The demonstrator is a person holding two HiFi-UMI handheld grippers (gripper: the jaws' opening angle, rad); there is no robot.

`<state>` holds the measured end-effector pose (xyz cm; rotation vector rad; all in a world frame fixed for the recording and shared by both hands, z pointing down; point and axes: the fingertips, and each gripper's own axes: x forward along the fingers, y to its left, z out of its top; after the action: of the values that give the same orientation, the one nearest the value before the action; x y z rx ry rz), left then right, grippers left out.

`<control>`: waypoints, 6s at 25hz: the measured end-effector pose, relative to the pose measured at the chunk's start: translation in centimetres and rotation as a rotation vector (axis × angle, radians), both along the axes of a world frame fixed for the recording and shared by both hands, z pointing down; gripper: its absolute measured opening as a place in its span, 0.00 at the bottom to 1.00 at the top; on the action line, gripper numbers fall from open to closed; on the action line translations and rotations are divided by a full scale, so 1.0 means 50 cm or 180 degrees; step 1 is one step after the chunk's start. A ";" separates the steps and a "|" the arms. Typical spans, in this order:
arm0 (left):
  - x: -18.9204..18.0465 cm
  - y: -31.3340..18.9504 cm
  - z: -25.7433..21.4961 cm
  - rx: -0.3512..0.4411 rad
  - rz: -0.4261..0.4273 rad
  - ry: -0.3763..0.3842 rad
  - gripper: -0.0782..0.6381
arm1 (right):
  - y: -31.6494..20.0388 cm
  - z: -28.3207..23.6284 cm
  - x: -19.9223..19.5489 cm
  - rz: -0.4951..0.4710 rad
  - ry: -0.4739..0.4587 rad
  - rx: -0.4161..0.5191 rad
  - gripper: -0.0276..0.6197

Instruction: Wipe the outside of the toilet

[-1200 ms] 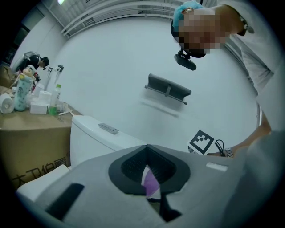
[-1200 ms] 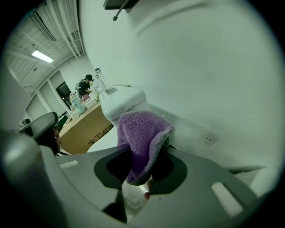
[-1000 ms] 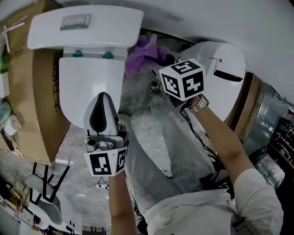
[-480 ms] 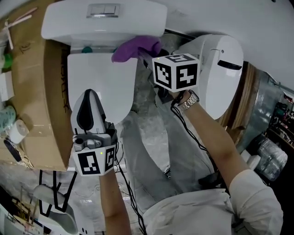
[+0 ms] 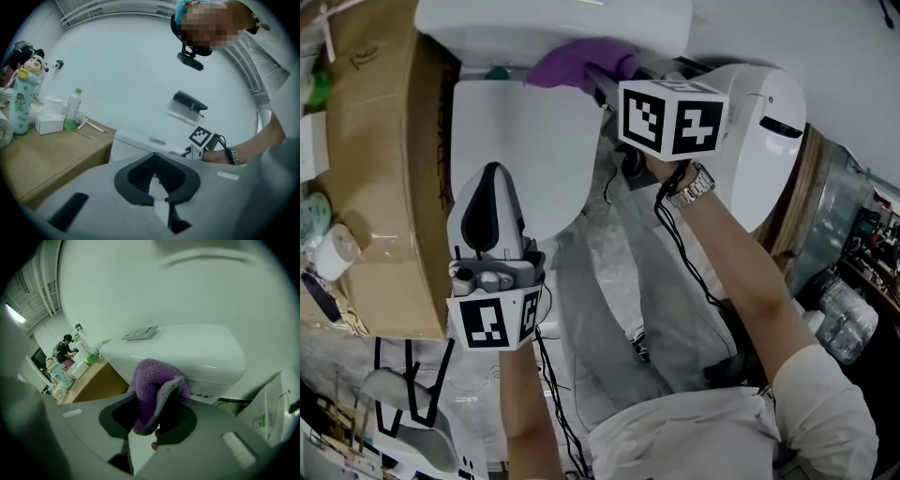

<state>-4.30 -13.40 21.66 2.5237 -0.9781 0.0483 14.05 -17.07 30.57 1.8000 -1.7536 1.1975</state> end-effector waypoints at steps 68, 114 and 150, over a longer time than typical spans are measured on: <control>0.146 0.095 -0.041 0.0101 -0.0418 -0.0186 0.12 | 0.150 0.116 0.136 0.0611 -0.0633 -0.0407 0.19; -0.228 -0.204 0.078 -0.0130 0.0095 0.0039 0.12 | -0.193 0.198 -0.227 0.1501 -0.0657 -0.0411 0.20; 0.020 0.029 0.061 -0.0211 -0.0466 -0.0050 0.12 | 0.124 0.225 -0.023 0.0732 -0.0773 -0.0643 0.20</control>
<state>-3.29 -11.97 24.72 2.3884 -1.1457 0.0556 12.92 -10.89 41.82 1.8342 -1.5073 1.6835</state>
